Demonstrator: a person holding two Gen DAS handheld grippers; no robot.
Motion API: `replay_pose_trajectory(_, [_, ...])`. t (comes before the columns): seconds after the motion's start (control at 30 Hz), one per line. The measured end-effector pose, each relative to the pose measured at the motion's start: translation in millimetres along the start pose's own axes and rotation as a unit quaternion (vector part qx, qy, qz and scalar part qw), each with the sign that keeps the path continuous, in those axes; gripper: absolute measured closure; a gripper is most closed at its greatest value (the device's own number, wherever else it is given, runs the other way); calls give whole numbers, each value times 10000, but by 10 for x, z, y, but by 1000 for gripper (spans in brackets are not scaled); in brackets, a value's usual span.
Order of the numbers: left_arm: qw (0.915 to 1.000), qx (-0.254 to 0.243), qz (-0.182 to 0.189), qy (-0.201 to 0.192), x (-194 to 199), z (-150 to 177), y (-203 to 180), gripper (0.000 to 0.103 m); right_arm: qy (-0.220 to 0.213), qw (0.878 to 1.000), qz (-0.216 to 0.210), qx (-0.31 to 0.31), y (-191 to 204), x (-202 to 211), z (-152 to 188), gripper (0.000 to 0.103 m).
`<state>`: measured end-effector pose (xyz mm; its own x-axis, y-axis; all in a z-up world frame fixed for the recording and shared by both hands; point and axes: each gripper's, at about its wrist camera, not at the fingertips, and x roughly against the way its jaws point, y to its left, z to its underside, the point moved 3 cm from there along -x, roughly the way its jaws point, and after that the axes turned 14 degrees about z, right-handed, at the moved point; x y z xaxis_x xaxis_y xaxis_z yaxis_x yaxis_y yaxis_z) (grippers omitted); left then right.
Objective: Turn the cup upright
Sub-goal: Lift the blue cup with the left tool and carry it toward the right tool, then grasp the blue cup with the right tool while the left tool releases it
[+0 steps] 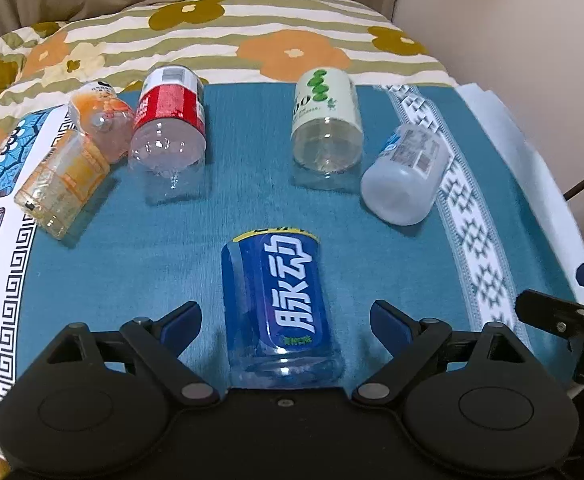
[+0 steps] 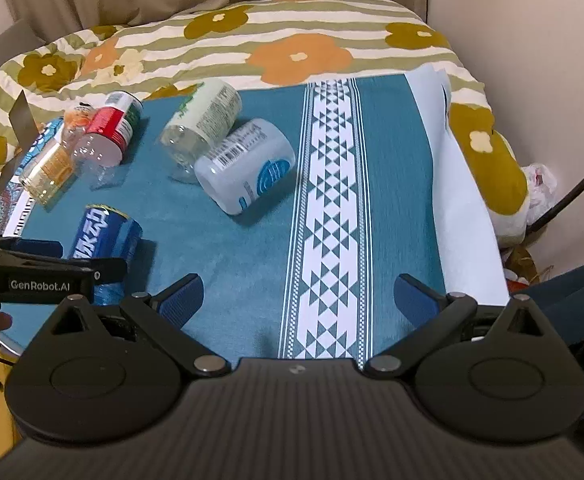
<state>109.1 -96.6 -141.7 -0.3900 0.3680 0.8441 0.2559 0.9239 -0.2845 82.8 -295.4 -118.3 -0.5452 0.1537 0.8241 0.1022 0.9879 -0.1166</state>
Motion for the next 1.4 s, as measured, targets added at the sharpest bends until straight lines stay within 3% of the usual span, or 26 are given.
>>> replay_pose_trajectory(0.2, [9997, -181, -54, -138, 324, -5, -79, 0, -86, 9998, -157, 29, 59, 208, -227, 0])
replay_pose_trajectory(0.37, [9999, -95, -13, -95, 551, 90, 83, 0, 203, 9977, -650, -65, 275, 276, -440, 0])
replay_pose_trajectory(0.5, [9999, 2, 68, -129, 696, 163, 295, 0, 474, 9960, -746, 161, 585, 208, -587, 0])
replay_pose_trajectory(0.73, [9991, -3, -193, -379, 948, 343, 735, 0, 1573, 9797, -1234, 137, 1167, -253, -748, 0])
replay_pose_trajectory(0.9, [9986, 250, -372, -297, 976, 441, 1102, 0, 2083, 9703, -1213, 199, 1466, -562, -786, 0])
replay_pose_trajectory(1.03, [9973, 578, -281, -345, 1022, 503, 1319, 0, 2395, 9635, -1183, 143, 1591, -763, -763, 9])
replay_pose_trajectory(1.27, [9968, 690, -286, -280, 1039, 558, 1452, 0, 2727, 9541, -1226, -131, 1620, -934, -675, 28])
replay_pose_trajectory(1.4, [9969, 692, -255, -264, 1037, 562, 1466, 0, 2696, 9549, -1234, -167, 1618, -920, -677, 28])
